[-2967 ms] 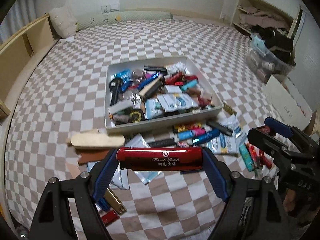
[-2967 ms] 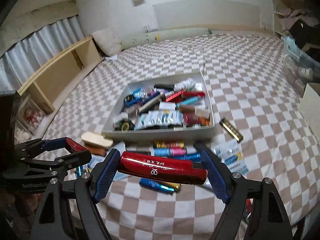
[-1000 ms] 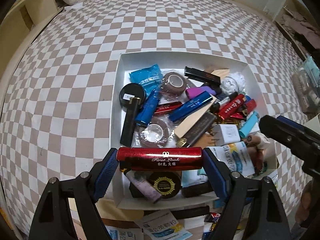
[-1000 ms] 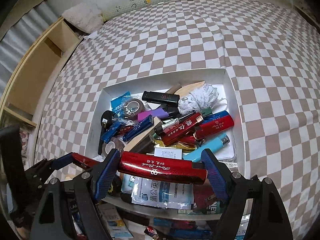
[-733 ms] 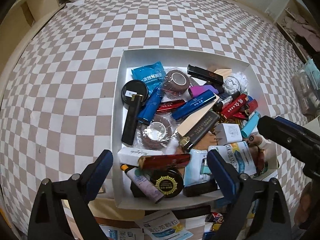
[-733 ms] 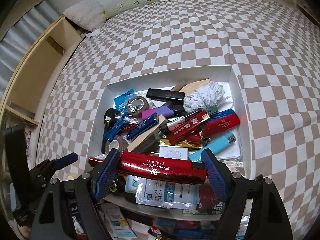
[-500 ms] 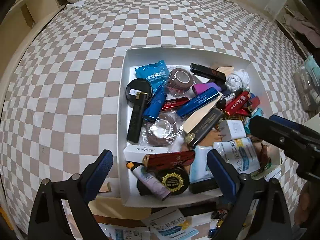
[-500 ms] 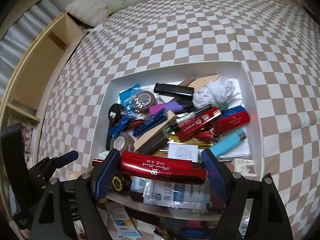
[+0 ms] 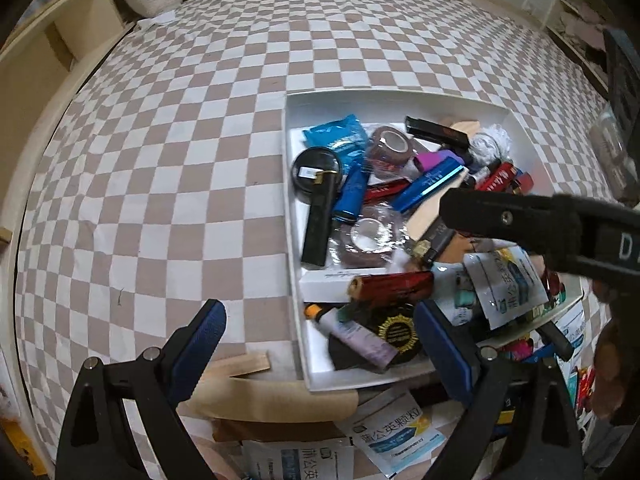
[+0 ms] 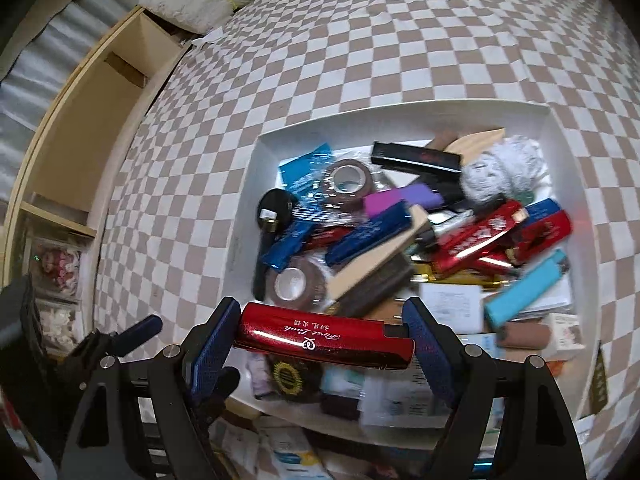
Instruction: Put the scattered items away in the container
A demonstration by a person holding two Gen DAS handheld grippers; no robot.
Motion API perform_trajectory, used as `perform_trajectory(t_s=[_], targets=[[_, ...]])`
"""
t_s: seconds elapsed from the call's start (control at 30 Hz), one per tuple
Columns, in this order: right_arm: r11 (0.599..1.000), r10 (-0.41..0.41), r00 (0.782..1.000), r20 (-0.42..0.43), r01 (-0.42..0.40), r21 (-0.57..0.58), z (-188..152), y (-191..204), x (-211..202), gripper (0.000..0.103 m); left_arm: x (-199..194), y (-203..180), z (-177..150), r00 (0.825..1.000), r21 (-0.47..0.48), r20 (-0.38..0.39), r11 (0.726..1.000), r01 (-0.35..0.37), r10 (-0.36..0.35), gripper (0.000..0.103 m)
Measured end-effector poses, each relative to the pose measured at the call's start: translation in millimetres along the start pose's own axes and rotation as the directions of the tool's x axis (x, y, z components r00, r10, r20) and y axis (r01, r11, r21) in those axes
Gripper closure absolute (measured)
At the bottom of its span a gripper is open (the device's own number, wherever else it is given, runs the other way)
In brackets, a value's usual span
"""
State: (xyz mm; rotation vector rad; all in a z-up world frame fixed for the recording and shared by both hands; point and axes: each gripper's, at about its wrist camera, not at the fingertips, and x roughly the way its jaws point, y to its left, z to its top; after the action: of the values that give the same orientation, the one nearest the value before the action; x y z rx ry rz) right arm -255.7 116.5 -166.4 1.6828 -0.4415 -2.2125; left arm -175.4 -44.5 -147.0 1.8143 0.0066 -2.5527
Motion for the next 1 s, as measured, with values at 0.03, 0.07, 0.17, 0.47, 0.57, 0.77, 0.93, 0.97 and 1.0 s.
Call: perform_trajectory(t_s=[0.03,0.07,0.17,0.47,0.57,0.77,0.93,0.97,1.0], targets=[[1.0,0.011,1.0,0.001,-0.011,0.015,0.5,0.5,1.5,0.02,-0.1,2.9,0.0,1.0,-0.008,0.001,1.0,0.0,0.0,0.008],[0.999,0.019,1.0,0.002,-0.019,0.027,1.1,0.6,2.4,0.019,-0.3,5.6,-0.1,1.0,-0.015,0.002,1.0,0.0,0.0,0.008],[0.998,0.033,0.999,0.015,-0.034,0.061,3.1,-0.9,2.0,0.0,0.4,13.0,-0.5,1.0,-0.033,0.003,0.999,-0.006,0.006,0.007],[0.995,0.026,0.999,0.027,-0.029,0.091,3.3,-10.3,-6.3,0.0,7.1,23.4,1.7,1.0,-0.09,-0.006,0.996,-0.026,0.026,0.007],[0.996,0.028,0.999,0.021,-0.03,0.09,1.3,-13.0,-8.8,0.0,10.7,24.6,5.5,0.999,-0.108,-0.004,0.993,-0.041,0.041,0.007],[0.998,0.039,0.999,0.034,-0.041,0.055,0.1,-8.8,-20.7,0.0,23.7,28.4,16.0,0.997,-0.156,-0.015,0.985,-0.074,0.073,0.008],[0.999,0.031,0.999,0.035,-0.032,0.025,-3.6,-7.8,-25.4,0.0,38.7,20.7,16.0,0.99,-0.113,-0.05,0.985,-0.133,0.129,0.008],[0.999,0.029,0.999,0.032,-0.03,0.021,-4.4,-8.3,-25.8,0.0,40.0,19.0,14.6,0.989,-0.1,-0.057,0.985,-0.143,0.138,0.008],[0.999,0.027,0.999,0.031,-0.028,0.018,-4.9,-9.1,-26.3,0.0,40.7,16.7,12.9,0.987,-0.083,-0.063,0.984,-0.155,0.15,0.008]])
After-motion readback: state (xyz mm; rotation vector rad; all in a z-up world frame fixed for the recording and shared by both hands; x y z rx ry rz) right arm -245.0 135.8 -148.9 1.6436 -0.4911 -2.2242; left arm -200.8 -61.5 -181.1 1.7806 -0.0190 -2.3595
